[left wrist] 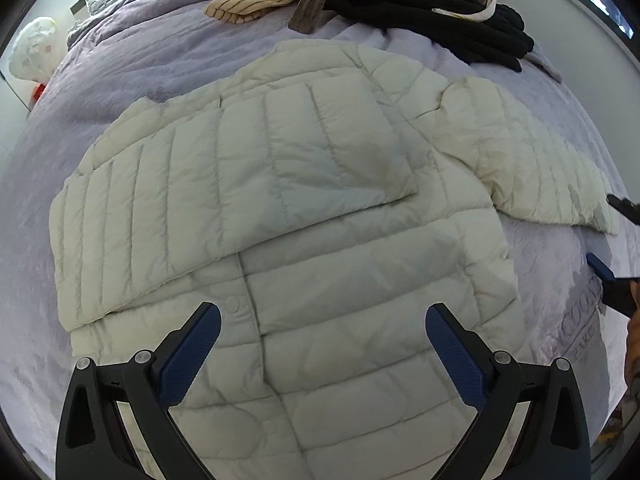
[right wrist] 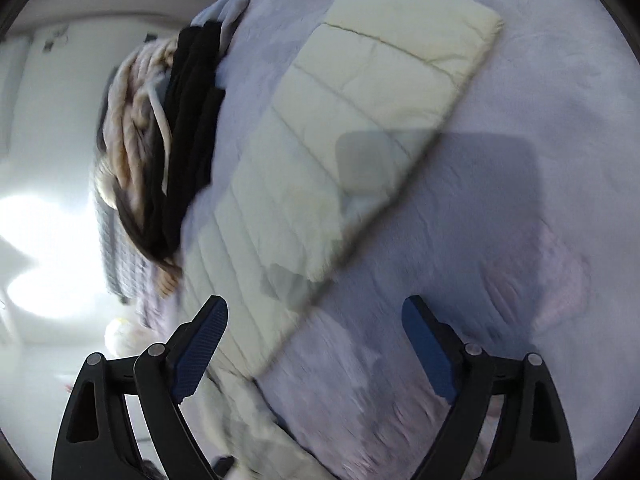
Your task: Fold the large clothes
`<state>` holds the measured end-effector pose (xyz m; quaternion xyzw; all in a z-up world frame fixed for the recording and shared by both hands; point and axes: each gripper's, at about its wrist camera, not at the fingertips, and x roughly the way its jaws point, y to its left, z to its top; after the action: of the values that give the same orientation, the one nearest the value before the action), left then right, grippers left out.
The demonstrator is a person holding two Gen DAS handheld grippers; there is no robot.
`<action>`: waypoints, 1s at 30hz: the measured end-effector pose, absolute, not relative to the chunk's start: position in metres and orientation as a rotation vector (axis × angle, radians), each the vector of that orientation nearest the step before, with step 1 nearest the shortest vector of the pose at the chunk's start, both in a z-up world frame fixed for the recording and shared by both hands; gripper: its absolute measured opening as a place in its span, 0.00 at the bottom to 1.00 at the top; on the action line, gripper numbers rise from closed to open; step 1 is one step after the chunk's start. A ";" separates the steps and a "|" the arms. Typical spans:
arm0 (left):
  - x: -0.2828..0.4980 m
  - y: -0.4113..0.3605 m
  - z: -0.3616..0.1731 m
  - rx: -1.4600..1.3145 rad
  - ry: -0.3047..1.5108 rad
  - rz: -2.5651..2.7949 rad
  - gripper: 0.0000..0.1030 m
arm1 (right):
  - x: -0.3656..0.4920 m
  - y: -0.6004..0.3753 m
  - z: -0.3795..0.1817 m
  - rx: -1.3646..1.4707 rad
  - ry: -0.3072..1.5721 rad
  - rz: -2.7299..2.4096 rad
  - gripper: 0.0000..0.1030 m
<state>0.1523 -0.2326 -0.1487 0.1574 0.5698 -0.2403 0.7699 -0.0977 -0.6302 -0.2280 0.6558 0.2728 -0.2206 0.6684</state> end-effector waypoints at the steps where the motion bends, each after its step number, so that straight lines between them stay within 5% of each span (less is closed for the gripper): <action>1: 0.152 -0.234 -0.149 0.340 1.234 -0.521 1.00 | -0.094 -0.635 -0.231 1.504 0.597 -0.484 0.88; 13: 0.160 -0.223 -0.150 0.298 1.242 -0.494 1.00 | -0.068 -0.664 -0.254 1.717 0.346 -0.377 0.85; 14: 0.161 -0.220 -0.149 0.293 1.242 -0.490 1.00 | -0.067 -0.664 -0.255 1.731 0.338 -0.375 0.67; 15: 0.163 -0.217 -0.149 0.289 1.241 -0.488 1.00 | -0.066 -0.664 -0.256 1.748 0.343 -0.370 0.39; 17: 0.166 -0.212 -0.148 0.287 1.235 -0.481 1.00 | -0.063 -0.663 -0.262 1.801 0.357 -0.358 0.15; 30: 0.201 -0.153 -0.140 0.199 1.205 -0.375 1.00 | 0.014 -0.628 -0.169 1.552 0.396 -0.131 0.11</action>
<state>0.2005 -0.1530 -0.1403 0.0927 0.5623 -0.1751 0.8029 0.0138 -0.6277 -0.1694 0.6950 0.1774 -0.0588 0.6943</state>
